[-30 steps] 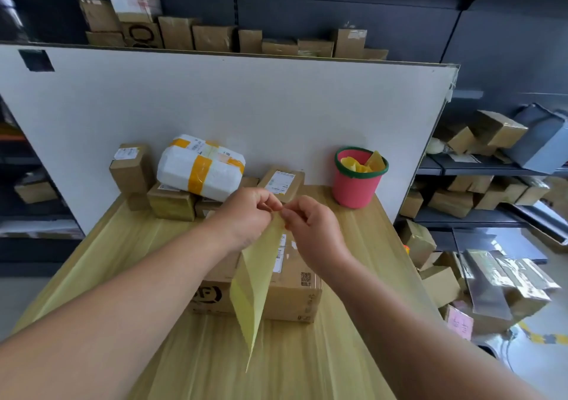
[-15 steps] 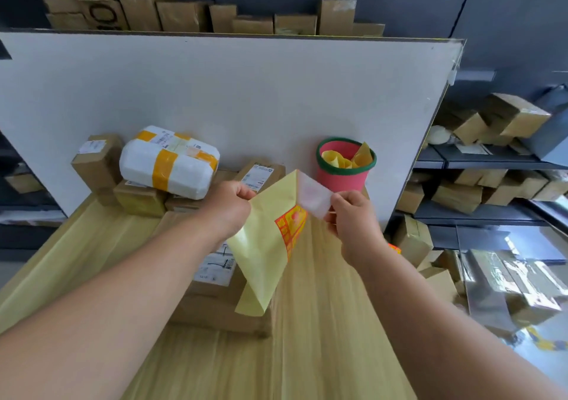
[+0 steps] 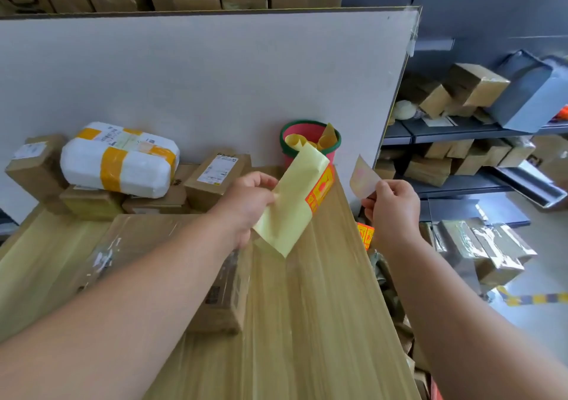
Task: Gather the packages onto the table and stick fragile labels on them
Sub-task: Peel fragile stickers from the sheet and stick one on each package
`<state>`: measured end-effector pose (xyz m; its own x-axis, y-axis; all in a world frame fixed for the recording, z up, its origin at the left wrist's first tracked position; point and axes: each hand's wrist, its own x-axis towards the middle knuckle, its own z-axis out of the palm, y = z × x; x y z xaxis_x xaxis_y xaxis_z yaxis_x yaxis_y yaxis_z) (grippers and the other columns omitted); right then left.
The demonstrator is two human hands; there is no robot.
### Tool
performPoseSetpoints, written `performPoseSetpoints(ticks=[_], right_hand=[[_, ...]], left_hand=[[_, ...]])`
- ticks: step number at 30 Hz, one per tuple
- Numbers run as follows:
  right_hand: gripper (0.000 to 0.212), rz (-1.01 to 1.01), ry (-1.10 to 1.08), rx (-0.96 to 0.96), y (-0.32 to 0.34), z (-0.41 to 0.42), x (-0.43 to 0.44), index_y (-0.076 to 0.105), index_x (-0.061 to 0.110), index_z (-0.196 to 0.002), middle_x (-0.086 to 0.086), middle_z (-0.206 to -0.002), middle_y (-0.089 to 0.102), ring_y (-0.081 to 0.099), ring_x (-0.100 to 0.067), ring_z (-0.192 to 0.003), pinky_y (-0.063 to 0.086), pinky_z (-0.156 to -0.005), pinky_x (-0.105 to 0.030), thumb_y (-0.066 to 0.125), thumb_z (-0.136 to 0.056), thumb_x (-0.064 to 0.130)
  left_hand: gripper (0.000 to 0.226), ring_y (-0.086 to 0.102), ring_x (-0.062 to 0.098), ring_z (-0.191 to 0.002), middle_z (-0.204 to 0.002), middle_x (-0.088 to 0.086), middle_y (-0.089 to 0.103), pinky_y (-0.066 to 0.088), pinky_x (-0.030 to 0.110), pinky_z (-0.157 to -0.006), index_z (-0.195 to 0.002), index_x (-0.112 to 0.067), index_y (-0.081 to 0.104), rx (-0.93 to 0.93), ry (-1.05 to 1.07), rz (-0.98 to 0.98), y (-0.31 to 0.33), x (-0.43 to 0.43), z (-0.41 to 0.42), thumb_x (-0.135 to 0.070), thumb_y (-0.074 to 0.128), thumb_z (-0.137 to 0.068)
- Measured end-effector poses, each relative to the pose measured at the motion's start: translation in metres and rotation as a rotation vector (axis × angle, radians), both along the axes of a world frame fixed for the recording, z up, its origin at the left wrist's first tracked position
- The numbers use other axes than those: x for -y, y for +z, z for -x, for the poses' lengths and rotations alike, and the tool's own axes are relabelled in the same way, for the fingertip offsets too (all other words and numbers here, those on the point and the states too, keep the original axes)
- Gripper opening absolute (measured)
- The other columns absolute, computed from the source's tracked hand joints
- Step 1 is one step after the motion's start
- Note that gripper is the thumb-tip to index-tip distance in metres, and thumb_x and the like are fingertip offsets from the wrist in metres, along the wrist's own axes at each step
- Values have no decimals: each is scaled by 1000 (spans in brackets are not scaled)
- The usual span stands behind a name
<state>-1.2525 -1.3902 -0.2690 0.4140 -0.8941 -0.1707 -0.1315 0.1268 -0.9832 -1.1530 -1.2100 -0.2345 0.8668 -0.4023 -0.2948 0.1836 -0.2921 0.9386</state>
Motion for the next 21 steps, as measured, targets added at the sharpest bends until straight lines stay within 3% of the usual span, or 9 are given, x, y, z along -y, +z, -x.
performPoseSetpoints(ticks=[3,6,9,11,14,15,19,21], right_hand=[[16,49,-12,10,1,8,7,59,17,-101,-5,-89,65,62,-11,-73,54,-68,-28,44,-100,21],[14,115,-27,-14,-3,14,12,58,20,-93,-3,-85,66,65,-10,-70,56,-71,-33,46,-99,22],[14,148,4,-39,-14,20,8,59,18,-92,-2,-81,65,64,-12,-70,54,-71,-34,47,-99,20],[15,168,41,-59,-23,25,3,58,20,-89,0,-77,64,63,-13,-70,53,-70,-32,48,-99,20],[14,186,104,-122,-41,30,-4,60,17,-92,-3,-77,65,60,-10,-64,45,-56,-12,49,-99,19],[14,185,124,-140,-47,31,-7,61,18,-91,-4,-78,67,60,-8,-63,45,-55,-12,49,-98,19],[16,142,210,-174,-72,32,-22,61,22,-85,-8,-80,68,62,-16,-69,54,-70,-40,51,-96,16],[18,136,250,-194,-81,32,-31,61,23,-83,-7,-77,68,61,-20,-70,54,-69,-44,52,-95,15]], left_hand=[[23,62,25,-77,-88,9,66,52,39,-68,-86,-17,57,-258,104,182,-16,16,2,3,47,-91],[23,61,24,-76,-92,9,65,51,38,-69,-94,-18,55,-468,194,182,-48,26,7,0,40,-94],[23,64,28,-80,-97,11,67,54,39,-63,-104,-12,60,-532,264,57,-96,27,15,-4,42,-91],[26,65,33,-87,-100,13,66,57,44,-73,-110,-11,59,-525,301,-87,-127,25,22,-9,46,-88],[20,61,34,-89,-100,15,63,53,45,-86,-105,-8,56,-500,392,-278,-153,17,39,-10,39,-95],[22,61,34,-88,-99,16,62,53,43,-84,-105,-7,57,-495,401,-310,-160,13,43,-10,37,-96],[26,56,28,-74,-92,15,60,49,34,-72,-104,-5,58,-477,354,-409,-181,2,51,-8,34,-96],[29,53,27,-79,-107,19,59,43,34,-73,-118,-1,55,-485,323,-463,-186,-3,51,-6,35,-96]])
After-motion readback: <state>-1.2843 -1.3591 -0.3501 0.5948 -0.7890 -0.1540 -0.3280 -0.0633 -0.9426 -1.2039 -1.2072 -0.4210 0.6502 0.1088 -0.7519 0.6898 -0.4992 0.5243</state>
